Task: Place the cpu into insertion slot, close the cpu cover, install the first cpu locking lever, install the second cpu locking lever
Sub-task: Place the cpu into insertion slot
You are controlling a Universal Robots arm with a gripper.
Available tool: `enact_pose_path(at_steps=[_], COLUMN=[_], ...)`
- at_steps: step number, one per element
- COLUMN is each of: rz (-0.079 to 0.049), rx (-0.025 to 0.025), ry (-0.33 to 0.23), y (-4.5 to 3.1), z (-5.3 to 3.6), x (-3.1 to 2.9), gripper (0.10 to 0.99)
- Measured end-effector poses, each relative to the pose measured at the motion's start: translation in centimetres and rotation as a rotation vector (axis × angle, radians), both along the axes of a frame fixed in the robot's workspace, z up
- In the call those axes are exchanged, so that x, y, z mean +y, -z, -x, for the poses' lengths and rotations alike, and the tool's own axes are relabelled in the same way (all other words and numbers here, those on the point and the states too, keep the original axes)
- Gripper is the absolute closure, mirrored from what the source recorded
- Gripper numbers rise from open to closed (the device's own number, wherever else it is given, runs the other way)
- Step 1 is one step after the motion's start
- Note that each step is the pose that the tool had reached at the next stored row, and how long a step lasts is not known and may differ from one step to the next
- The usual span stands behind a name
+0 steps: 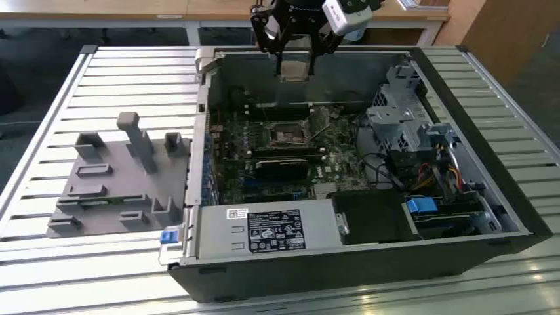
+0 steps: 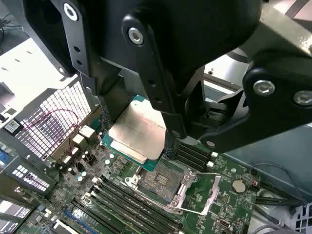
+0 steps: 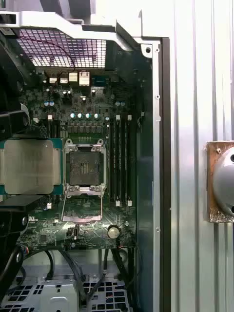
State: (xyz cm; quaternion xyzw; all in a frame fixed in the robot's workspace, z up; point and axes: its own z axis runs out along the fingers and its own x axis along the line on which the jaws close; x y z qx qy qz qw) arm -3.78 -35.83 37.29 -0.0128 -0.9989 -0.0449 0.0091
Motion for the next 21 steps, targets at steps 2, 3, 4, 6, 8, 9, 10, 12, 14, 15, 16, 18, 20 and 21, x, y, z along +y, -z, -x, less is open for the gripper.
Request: enact_pose_path(at_steps=[2, 3, 4, 6, 8, 9, 10, 12, 14, 15, 16, 18, 20, 21], rz=[0.0, 0.0, 0.0, 0.0, 0.0, 0.0, 0.0, 0.0, 0.0, 0.0, 0.0, 0.0, 0.0, 0.0], rx=[0.0, 0.0, 0.0, 0.0, 0.0001, 0.0001, 0.0, 0.0001, 0.0001, 0.0, 0.0, 0.0, 0.0, 0.0], ry=[0.0, 0.0, 0.0, 0.001, 0.006, 0.009, 0.011, 0.016, 0.021, 0.023, 0.025, 0.029, 0.033, 0.034], y=[0.0, 0.0, 0.0, 0.0, 0.0, 0.0, 0.0, 0.0, 0.0, 0.0, 0.0, 0.0, 0.0, 0.0], z=[0.0, 0.0, 0.0, 0.0, 0.0, 0.0, 0.0, 0.0, 0.0, 0.0, 0.0, 0.0, 0.0, 0.0], x=[0.0, 0.0, 0.0, 0.0, 0.0, 0.0, 0.0, 0.0, 0.0, 0.0, 0.0, 0.0, 0.0, 0.0], gripper=[0.545, 0.545, 0.545, 0.545, 0.545, 0.545, 0.545, 0.545, 0.545, 0.545, 0.545, 0.545, 0.545, 0.545])
